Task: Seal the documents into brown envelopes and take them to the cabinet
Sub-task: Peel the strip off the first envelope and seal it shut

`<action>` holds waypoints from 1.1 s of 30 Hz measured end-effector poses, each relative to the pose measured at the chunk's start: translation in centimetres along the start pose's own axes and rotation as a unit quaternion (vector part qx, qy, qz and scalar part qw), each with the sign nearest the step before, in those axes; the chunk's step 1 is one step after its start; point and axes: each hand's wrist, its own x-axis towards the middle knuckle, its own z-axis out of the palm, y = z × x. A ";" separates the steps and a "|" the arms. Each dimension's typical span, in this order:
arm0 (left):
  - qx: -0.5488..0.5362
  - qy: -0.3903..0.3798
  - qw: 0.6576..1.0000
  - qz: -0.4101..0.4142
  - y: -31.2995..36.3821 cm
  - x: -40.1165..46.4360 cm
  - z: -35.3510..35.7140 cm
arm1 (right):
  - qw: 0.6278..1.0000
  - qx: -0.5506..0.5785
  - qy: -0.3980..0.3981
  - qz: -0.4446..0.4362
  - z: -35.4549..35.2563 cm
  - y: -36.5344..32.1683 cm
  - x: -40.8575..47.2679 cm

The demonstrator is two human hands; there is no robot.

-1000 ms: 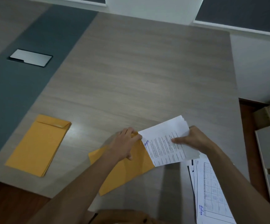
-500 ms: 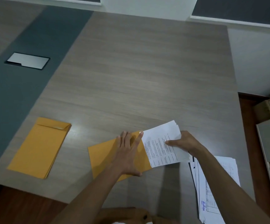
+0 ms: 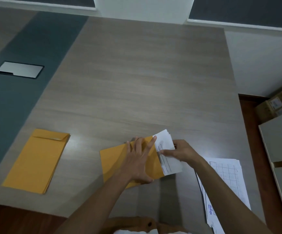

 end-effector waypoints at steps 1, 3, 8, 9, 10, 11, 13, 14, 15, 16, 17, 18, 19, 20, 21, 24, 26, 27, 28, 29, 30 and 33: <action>-0.003 0.000 1.000 0.001 -0.1 0.0 -0.1 | 1.000 0.000 0.006 0.000 -0.4 -0.1 -0.2; -0.007 0.005 1.000 0.011 -0.1 -0.1 -0.3 | 1.000 -0.001 0.002 0.004 -1.0 -0.1 -0.6; -0.003 0.018 0.999 0.042 0.4 -0.1 -0.9 | 1.000 -0.008 -0.025 0.006 1.2 -0.2 -0.7; -0.005 0.019 0.999 0.044 0.4 -0.2 -1.0 | 0.999 -0.008 -0.030 0.005 1.7 -0.3 -0.7; -0.006 0.019 0.999 0.045 0.4 -0.3 -1.2 | 0.999 -0.007 -0.034 0.008 1.9 -0.4 -0.7; -0.005 0.020 0.999 0.045 0.2 -0.4 -1.3 | 0.999 -0.004 -0.034 0.015 1.9 -0.6 -0.7; -0.003 0.021 0.999 0.044 -0.1 -0.6 -1.4 | 0.999 0.003 -0.034 0.043 1.3 -0.9 -0.7; -0.004 0.020 0.999 0.046 -0.2 -0.7 -1.5 | 0.998 -0.001 -0.035 0.053 1.1 -1.0 -0.7; -0.005 0.020 0.999 0.048 -0.2 -0.8 -1.5 | 0.998 -0.009 -0.036 0.057 1.2 -1.1 -0.6; -0.007 0.020 0.998 0.052 -0.2 -0.8 -1.6 | 0.998 -0.017 -0.037 0.055 1.4 -1.2 -0.5; -0.009 0.021 0.998 0.055 -0.2 -0.9 -1.6 | 0.998 -0.021 -0.039 0.051 1.8 -1.3 -0.5; -0.010 0.023 0.998 0.058 -0.1 -0.9 -1.7 | 0.998 -0.019 -0.045 0.047 2.3 -1.4 -0.4; -0.012 0.025 0.998 0.060 -0.1 -0.9 -1.7 | 0.998 -0.011 -0.051 0.044 2.8 -1.4 -0.3; -0.013 0.028 0.998 0.059 -0.1 -0.9 -1.7 | 0.997 -0.003 -0.056 0.044 3.1 -1.3 -0.1; -0.013 0.031 0.998 0.057 -0.3 -0.9 -1.7 | 0.997 0.003 -0.058 0.046 3.3 -1.3 0.1; -0.008 0.034 0.998 0.049 -0.9 -1.0 -1.5 | 0.997 0.005 -0.063 0.038 3.4 -1.4 0.2; 0.010 0.028 0.999 0.038 -1.4 -0.8 -1.2 | 0.999 0.011 -0.044 0.026 3.2 -1.4 0.2; 0.025 0.023 0.999 0.028 -1.7 -0.7 -0.9 | 1.000 0.012 -0.018 0.016 3.3 -1.3 0.2; 0.039 0.016 0.999 0.016 -2.0 -0.5 -0.5 | 1.000 -0.007 0.019 -0.001 3.4 -0.9 0.4; 0.049 0.005 0.999 0.002 -2.3 -0.3 -0.1 | 0.997 -0.049 0.060 -0.020 3.6 -0.4 0.7; 0.058 -0.006 0.998 -0.009 -2.5 0.0 0.2 | 0.990 -0.103 0.092 -0.040 3.9 0.2 1.0; 0.079 -0.008 0.996 -0.027 -2.6 0.9 0.8 | 0.969 -0.199 0.118 -0.086 4.7 1.6 1.7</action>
